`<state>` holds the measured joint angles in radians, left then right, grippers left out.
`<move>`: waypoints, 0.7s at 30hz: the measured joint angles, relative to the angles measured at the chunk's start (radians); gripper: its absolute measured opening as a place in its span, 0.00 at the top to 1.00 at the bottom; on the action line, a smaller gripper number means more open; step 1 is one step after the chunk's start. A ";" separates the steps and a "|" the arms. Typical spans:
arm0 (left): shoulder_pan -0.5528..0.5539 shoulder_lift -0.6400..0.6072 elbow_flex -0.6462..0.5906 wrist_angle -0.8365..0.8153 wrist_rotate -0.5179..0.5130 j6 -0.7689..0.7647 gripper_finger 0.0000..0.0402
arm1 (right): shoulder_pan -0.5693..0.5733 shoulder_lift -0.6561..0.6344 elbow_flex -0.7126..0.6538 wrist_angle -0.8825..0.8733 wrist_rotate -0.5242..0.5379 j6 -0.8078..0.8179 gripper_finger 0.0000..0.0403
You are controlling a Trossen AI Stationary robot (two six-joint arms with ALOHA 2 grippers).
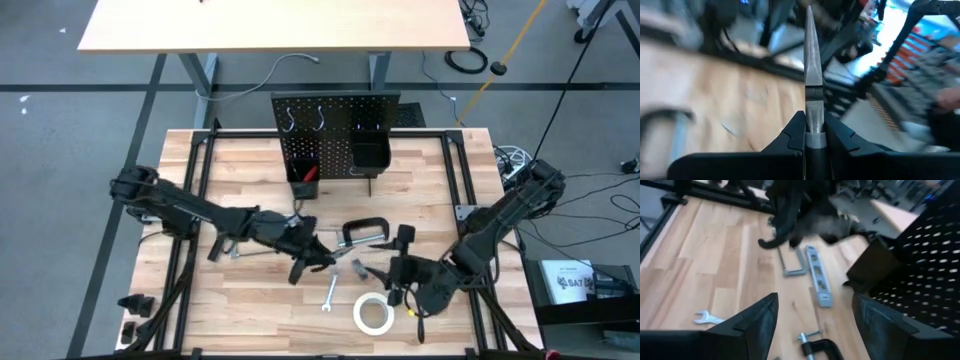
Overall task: Hang tools onto peg board
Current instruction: Put the long nose pliers into the bottom black bin on the pegboard
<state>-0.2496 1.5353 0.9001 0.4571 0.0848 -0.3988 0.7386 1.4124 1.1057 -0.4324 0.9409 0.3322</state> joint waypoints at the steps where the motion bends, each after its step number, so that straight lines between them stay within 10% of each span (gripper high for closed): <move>1: -0.017 -0.020 0.000 -0.002 -0.051 0.039 0.91 | 0.011 0.000 -0.002 0.000 0.023 0.006 0.39; 6: -0.106 -0.076 0.000 0.042 -0.357 0.242 0.91 | 0.033 0.001 -0.081 0.102 0.168 0.048 0.41; 11: -0.184 -0.039 0.001 0.107 -0.601 0.385 0.91 | 0.024 0.001 -0.201 0.617 0.163 -0.173 0.43; 17: -0.228 0.082 0.000 0.318 -0.578 0.429 0.91 | 0.016 0.011 -0.363 1.421 -0.140 -0.552 0.44; 21: -0.239 0.135 0.000 0.479 -0.541 0.481 0.91 | -0.001 0.019 -0.441 1.563 -0.165 -0.571 0.44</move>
<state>-0.4885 1.6700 0.8997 0.9361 -0.4561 0.0826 0.7374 1.4315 0.6643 1.1308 0.7755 -0.2391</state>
